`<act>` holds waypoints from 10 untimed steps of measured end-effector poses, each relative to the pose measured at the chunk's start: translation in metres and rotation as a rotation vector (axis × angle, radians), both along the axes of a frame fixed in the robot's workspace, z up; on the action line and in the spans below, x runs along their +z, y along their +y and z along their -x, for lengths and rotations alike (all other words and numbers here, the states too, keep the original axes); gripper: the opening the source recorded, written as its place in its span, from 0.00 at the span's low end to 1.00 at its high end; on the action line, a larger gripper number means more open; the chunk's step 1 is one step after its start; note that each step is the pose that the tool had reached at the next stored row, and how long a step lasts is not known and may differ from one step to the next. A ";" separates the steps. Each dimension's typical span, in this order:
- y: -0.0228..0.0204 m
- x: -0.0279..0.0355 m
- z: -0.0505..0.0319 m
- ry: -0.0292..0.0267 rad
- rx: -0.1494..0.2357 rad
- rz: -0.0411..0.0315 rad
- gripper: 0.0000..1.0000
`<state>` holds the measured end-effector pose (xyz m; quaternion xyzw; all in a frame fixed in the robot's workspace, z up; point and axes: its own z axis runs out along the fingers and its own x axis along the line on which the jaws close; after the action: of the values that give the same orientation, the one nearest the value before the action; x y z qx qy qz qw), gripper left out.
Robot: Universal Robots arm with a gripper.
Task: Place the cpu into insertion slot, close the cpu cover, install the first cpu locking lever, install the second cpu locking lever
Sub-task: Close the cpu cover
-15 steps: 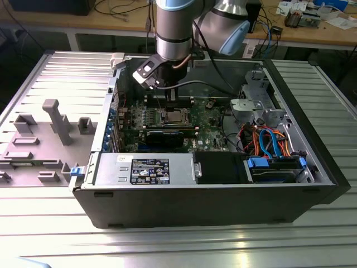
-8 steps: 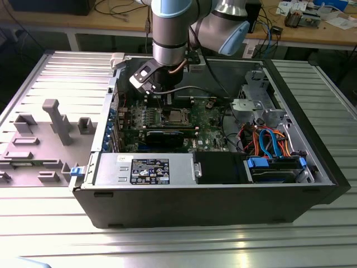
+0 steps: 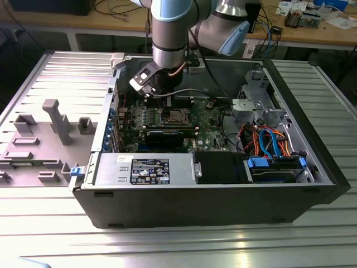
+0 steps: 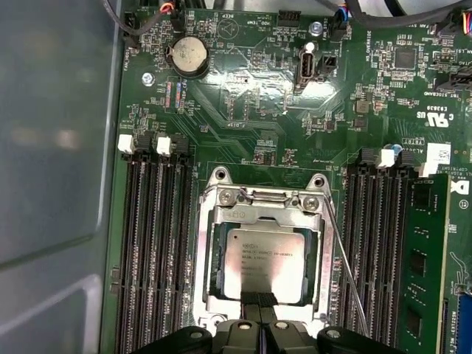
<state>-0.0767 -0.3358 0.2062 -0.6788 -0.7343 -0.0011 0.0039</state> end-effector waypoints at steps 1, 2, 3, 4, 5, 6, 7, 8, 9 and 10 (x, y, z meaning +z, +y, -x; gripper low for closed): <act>0.0000 0.0000 0.0000 -0.0002 0.000 -0.0003 0.11; 0.0001 0.0016 -0.0001 -0.0002 0.000 -0.0004 0.11; 0.0001 0.0040 -0.0001 -0.0002 0.000 0.0006 0.11; 0.0000 0.0041 -0.0008 -0.0001 0.000 0.0018 0.11; 0.0001 0.0041 -0.0018 -0.0001 0.000 0.0018 0.11; 0.0001 0.0041 -0.0047 -0.0001 0.000 0.0018 0.11; 0.0001 0.0041 -0.0080 -0.0002 0.000 0.0018 0.11; 0.0001 0.0041 -0.0109 -0.0002 0.000 0.0018 0.11; 0.0001 0.0041 -0.0135 -0.0002 0.000 0.0019 0.11; 0.0003 0.0041 -0.0185 -0.0002 0.000 0.0026 0.11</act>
<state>-0.0581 -0.3355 0.2103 -0.6788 -0.7343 -0.0002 0.0029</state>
